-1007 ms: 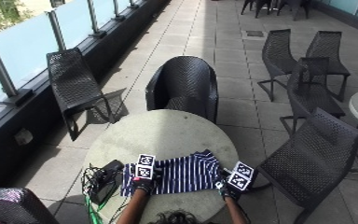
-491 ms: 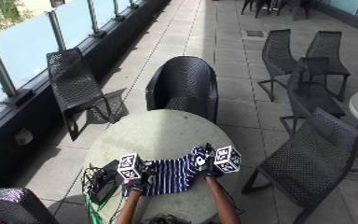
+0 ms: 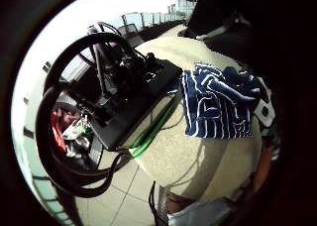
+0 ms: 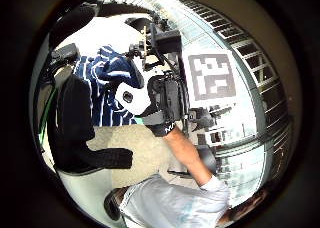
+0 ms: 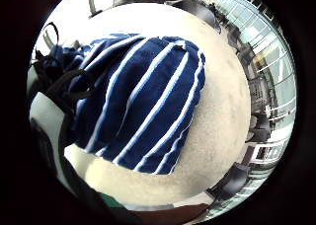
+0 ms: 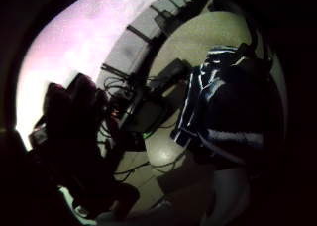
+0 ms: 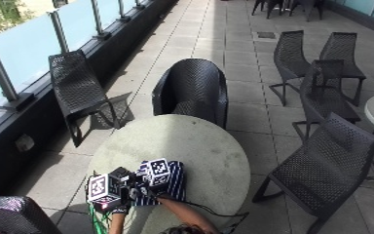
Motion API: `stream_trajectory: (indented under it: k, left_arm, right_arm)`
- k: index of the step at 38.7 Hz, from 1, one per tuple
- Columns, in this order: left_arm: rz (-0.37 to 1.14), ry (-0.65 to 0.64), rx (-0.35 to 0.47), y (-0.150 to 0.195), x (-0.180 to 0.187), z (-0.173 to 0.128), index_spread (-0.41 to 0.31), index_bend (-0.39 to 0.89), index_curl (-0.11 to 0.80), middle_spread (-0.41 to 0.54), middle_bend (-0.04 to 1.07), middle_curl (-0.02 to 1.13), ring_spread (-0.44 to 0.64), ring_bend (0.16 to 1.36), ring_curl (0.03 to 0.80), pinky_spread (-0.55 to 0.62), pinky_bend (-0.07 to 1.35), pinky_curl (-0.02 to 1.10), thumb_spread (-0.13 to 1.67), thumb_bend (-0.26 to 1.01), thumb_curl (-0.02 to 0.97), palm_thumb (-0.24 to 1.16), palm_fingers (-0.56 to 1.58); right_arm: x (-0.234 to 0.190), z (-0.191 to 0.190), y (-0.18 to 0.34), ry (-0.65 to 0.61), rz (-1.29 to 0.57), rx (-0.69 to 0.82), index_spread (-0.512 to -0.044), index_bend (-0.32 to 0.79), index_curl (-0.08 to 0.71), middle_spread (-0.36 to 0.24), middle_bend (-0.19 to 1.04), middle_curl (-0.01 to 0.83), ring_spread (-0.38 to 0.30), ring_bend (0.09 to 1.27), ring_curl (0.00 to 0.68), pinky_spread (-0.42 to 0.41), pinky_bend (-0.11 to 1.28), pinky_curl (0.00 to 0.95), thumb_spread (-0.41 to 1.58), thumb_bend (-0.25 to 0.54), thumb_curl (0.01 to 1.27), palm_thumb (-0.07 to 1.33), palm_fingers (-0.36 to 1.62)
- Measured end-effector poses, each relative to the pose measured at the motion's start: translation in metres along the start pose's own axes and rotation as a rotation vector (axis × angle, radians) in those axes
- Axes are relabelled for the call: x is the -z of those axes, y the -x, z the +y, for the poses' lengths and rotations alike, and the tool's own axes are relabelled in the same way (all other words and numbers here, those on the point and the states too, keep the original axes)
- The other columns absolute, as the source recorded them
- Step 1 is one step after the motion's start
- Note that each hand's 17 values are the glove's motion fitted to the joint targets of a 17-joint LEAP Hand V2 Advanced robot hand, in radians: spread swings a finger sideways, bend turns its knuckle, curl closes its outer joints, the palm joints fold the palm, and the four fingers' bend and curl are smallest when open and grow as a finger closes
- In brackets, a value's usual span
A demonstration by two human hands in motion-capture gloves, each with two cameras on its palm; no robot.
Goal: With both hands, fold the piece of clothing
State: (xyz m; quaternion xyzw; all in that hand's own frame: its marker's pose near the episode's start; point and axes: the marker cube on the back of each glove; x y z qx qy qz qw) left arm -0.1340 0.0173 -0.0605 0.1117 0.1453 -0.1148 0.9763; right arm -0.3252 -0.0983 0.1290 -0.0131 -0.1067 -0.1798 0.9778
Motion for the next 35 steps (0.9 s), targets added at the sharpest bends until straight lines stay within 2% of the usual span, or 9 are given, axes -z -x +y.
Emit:
stream_trajectory:
  k: [7,11,15,16,18,21,27,31,35]
  left_arm:
    - [-0.043,0.014,0.021,0.01,-0.001,0.004,-0.12,0.15,0.356,-0.051,0.18,0.35,0.12,0.55,0.328,0.39,0.43,0.34,1.49,0.14,0.277,0.47,0.48]
    - [-0.062,0.011,0.022,0.014,-0.006,0.0,-0.121,0.15,0.354,-0.053,0.17,0.35,0.12,0.55,0.329,0.39,0.44,0.34,1.49,0.14,0.287,0.5,0.48]
    - [-0.085,0.016,0.0,0.006,-0.011,-0.005,-0.122,0.15,0.352,-0.054,0.17,0.35,0.12,0.55,0.327,0.39,0.44,0.34,1.5,0.14,0.296,0.51,0.48]
    - [-0.098,0.021,-0.008,0.005,-0.013,-0.006,-0.122,0.15,0.352,-0.054,0.17,0.35,0.12,0.55,0.326,0.4,0.44,0.34,1.5,0.15,0.298,0.52,0.48]
    - [-0.129,0.037,-0.026,-0.002,-0.015,-0.007,-0.122,0.15,0.352,-0.054,0.17,0.35,0.12,0.55,0.326,0.39,0.43,0.33,1.5,0.15,0.302,0.52,0.47]
    - [-0.145,0.077,-0.067,-0.023,-0.015,-0.006,-0.122,0.15,0.351,-0.058,0.17,0.35,0.12,0.55,0.325,0.39,0.43,0.33,1.51,0.15,0.307,0.53,0.47]
    - [-0.136,0.167,-0.17,-0.064,-0.034,-0.002,-0.121,0.15,0.348,-0.06,0.16,0.34,0.12,0.53,0.322,0.38,0.45,0.34,1.48,0.12,0.311,0.5,0.48]
    - [-0.202,0.166,-0.215,-0.081,-0.05,-0.005,-0.122,0.15,0.349,-0.056,0.16,0.34,0.12,0.52,0.321,0.38,0.47,0.34,1.46,0.1,0.312,0.48,0.46]
    - [-0.198,0.166,-0.249,-0.096,-0.053,-0.002,-0.122,0.16,0.352,-0.056,0.16,0.34,0.12,0.52,0.319,0.38,0.45,0.34,1.44,0.09,0.319,0.48,0.45]
  right_arm:
    - [-0.046,0.003,0.02,0.029,0.173,0.074,-0.302,0.1,0.212,-0.239,0.39,0.478,-0.232,0.8,0.474,-0.297,0.69,0.41,0.53,-0.025,0.59,0.97,1.2]
    - [-0.012,0.021,0.026,0.124,0.086,0.125,-0.305,0.09,0.217,-0.242,0.39,0.478,-0.232,0.8,0.474,-0.3,0.69,0.408,0.5,-0.029,0.61,0.97,1.2]
    - [0.039,0.043,0.002,0.256,-0.017,0.202,-0.31,-0.03,0.167,-0.238,0.33,0.463,-0.238,0.79,0.47,-0.293,0.78,0.429,0.61,-0.05,0.6,0.91,1.05]
    - [0.051,0.049,-0.007,0.299,-0.039,0.206,-0.312,-0.04,0.152,-0.216,0.31,0.455,-0.224,0.78,0.464,-0.244,0.74,0.412,0.72,-0.067,0.58,0.85,0.91]
    - [0.074,0.062,-0.027,0.387,-0.049,0.197,-0.315,0.03,0.173,-0.185,0.27,0.454,-0.183,0.71,0.462,-0.159,0.71,0.434,0.82,-0.078,0.55,0.77,0.65]
    - [0.11,0.074,-0.071,0.44,0.113,0.177,-0.321,0.11,0.195,-0.15,0.24,0.445,-0.121,0.58,0.444,-0.054,0.69,0.436,0.93,-0.068,0.51,0.69,0.42]
    - [0.121,0.065,-0.189,0.466,0.499,-0.028,-0.346,0.2,0.237,-0.12,0.26,0.43,-0.053,0.39,0.343,0.07,0.54,0.356,1.11,-0.021,0.46,0.64,0.4]
    - [0.144,0.078,-0.233,0.448,0.461,-0.174,-0.354,0.22,0.269,-0.111,0.25,0.421,-0.014,0.32,0.312,0.127,0.47,0.326,1.2,-0.008,0.44,0.64,0.38]
    - [0.153,0.087,-0.248,0.355,0.428,-0.219,-0.356,0.22,0.292,-0.098,0.22,0.412,0.018,0.27,0.296,0.168,0.43,0.312,1.26,-0.006,0.42,0.64,0.35]
